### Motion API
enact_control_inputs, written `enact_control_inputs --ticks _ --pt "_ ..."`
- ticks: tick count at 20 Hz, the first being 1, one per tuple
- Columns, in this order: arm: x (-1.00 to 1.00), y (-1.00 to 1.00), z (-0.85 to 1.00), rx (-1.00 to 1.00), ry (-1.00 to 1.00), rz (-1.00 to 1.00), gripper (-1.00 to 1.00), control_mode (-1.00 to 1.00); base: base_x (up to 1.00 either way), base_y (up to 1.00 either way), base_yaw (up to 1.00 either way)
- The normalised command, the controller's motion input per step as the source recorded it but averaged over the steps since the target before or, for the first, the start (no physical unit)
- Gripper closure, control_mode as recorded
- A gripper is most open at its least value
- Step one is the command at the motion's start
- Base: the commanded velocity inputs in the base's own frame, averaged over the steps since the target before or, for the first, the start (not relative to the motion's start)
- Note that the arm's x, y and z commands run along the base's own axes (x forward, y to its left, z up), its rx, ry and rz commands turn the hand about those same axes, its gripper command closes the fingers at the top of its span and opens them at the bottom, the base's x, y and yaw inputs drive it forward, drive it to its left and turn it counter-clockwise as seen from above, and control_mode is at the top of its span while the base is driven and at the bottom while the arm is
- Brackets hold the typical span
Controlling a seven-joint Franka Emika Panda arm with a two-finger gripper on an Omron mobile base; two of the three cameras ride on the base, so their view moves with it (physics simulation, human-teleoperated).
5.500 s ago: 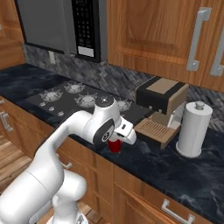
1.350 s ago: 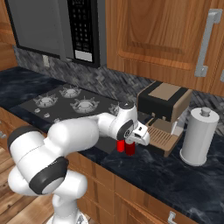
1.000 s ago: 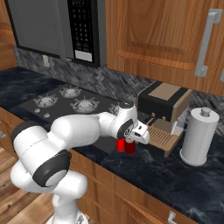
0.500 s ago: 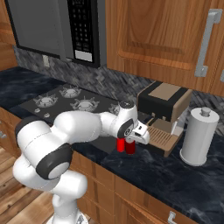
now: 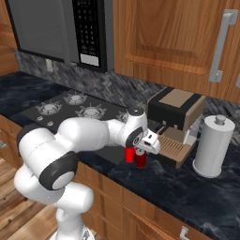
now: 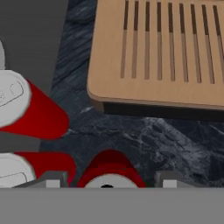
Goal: Four empty soda cans are scattered around the kitchen. Gather all the cans and cluster them next to the stove for recycling.
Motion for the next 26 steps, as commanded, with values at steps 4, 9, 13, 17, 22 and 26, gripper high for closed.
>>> enact_control_inputs --ticks 4,9,13,17,22,26 --pt "0.14 0.0 0.09 0.03 0.0 -0.02 -1.0 -1.0 0.0 0.0 0.0" --pt "0.05 0.0 0.26 0.04 0.0 -0.03 -1.0 -1.0 0.0 0.0 0.0" --pt "-0.23 0.0 0.51 0.04 -0.02 -0.03 -1.0 -1.0 0.0 0.0 0.0" --pt "-0.33 -0.04 0.58 0.04 0.0 -0.05 -1.0 -1.0 0.0 0.0 0.0" --pt "-0.67 0.02 0.7 0.01 -0.04 -0.02 -1.0 -1.0 0.0 0.0 0.0" --pt "-1.0 0.33 0.34 0.0 -0.09 -0.01 -1.0 -1.0 0.0 0.0 0.0"
